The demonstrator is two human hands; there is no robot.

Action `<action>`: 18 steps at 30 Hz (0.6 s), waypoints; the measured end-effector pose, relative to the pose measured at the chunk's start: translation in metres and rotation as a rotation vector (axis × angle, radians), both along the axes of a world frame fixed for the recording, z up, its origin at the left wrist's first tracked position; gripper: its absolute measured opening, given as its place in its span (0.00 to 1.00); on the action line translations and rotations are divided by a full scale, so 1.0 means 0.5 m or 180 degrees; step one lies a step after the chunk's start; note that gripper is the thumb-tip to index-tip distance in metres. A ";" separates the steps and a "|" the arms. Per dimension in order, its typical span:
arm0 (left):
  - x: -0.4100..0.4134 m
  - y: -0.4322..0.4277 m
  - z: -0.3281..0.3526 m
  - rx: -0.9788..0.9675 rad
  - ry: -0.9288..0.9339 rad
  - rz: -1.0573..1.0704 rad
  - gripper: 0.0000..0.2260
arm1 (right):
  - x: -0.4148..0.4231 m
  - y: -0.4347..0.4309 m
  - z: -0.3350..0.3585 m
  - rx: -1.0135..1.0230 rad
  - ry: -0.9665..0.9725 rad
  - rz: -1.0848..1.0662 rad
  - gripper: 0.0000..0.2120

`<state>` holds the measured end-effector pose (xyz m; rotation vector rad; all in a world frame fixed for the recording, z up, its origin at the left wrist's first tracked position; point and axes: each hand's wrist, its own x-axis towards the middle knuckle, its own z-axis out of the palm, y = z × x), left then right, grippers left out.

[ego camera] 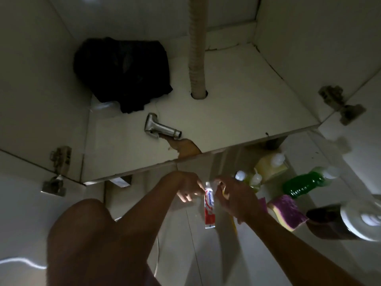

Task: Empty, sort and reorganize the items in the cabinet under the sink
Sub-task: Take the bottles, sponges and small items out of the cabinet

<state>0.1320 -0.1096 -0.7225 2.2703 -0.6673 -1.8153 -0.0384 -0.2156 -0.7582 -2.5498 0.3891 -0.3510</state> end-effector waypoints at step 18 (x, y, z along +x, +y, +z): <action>0.393 0.231 0.273 0.0396 -0.3180 0.1386 0.41 | 0.401 0.028 0.201 -0.0079 0.0579 0.0358 0.20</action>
